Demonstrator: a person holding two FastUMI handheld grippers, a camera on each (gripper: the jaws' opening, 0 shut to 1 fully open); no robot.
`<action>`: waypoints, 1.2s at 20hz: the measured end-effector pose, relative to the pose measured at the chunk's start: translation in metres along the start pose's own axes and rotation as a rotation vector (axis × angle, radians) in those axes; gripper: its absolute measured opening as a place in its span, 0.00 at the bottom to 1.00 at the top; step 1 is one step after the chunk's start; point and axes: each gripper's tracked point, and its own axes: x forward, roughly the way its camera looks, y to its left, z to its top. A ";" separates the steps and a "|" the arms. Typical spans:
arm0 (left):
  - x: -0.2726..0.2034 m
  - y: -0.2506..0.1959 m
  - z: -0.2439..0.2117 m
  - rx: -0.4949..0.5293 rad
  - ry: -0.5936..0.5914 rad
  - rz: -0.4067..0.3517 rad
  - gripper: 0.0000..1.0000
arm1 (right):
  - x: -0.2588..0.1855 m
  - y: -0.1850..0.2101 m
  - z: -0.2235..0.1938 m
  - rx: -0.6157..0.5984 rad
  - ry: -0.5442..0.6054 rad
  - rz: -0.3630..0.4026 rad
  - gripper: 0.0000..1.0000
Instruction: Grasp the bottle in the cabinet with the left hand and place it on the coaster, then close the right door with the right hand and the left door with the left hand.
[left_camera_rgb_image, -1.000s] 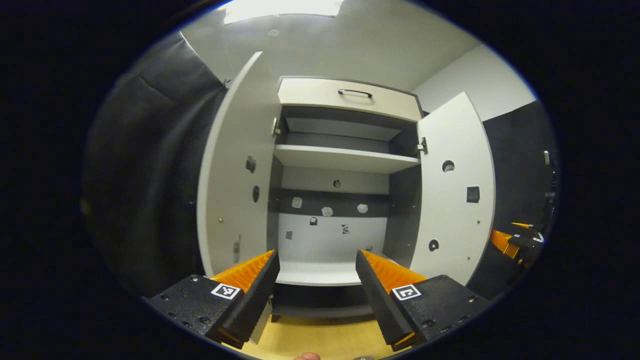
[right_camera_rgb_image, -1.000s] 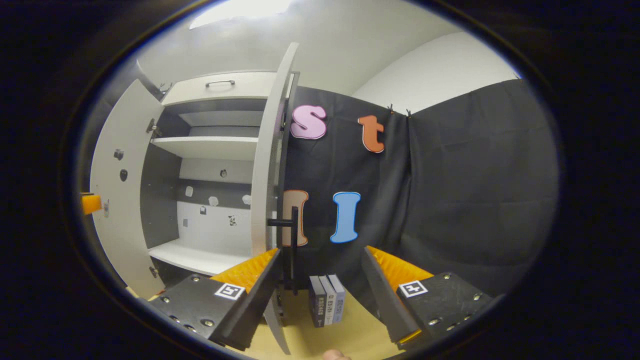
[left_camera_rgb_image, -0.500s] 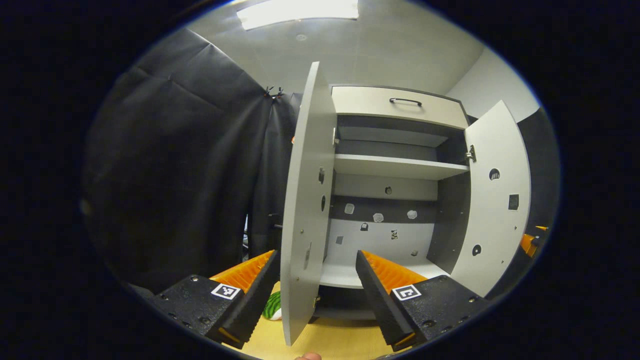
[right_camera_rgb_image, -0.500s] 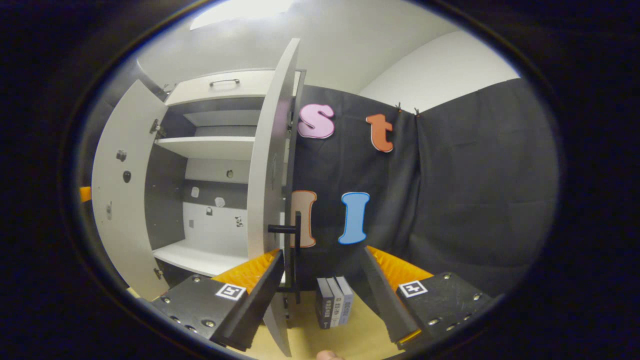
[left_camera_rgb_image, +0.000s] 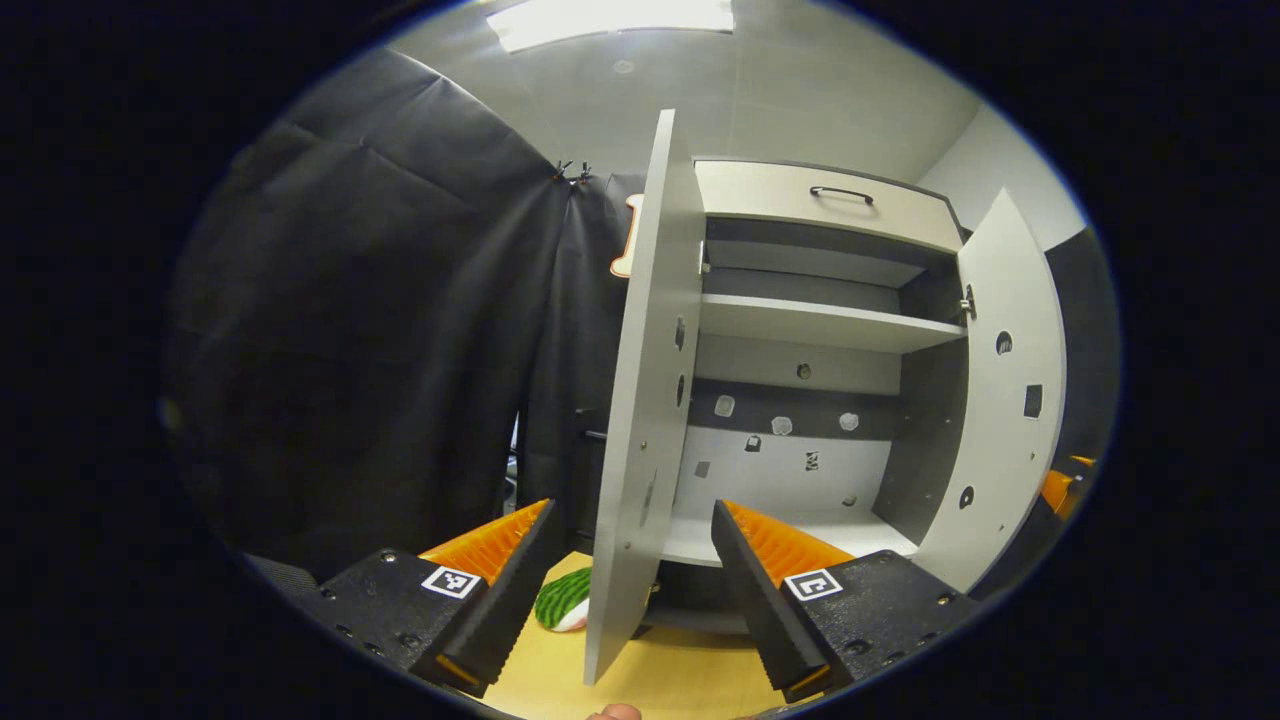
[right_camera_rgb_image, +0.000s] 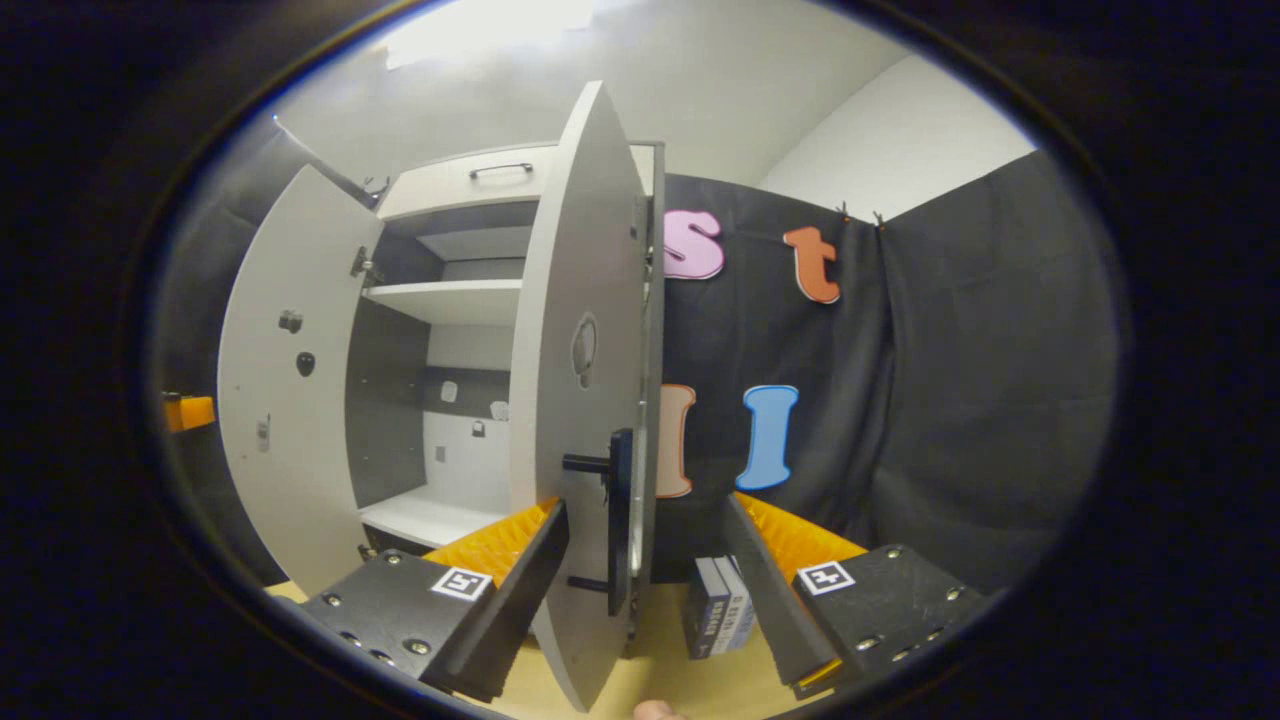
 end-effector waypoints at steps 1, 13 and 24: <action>-0.003 0.006 0.000 0.012 -0.001 0.017 0.95 | 0.003 0.009 -0.001 0.007 0.001 0.023 0.95; -0.025 0.043 -0.001 0.050 -0.002 0.137 0.95 | 0.027 0.104 0.005 0.060 -0.013 0.259 0.95; -0.019 0.041 -0.006 0.059 0.010 0.119 0.95 | 0.018 0.125 0.007 0.051 -0.023 0.295 0.93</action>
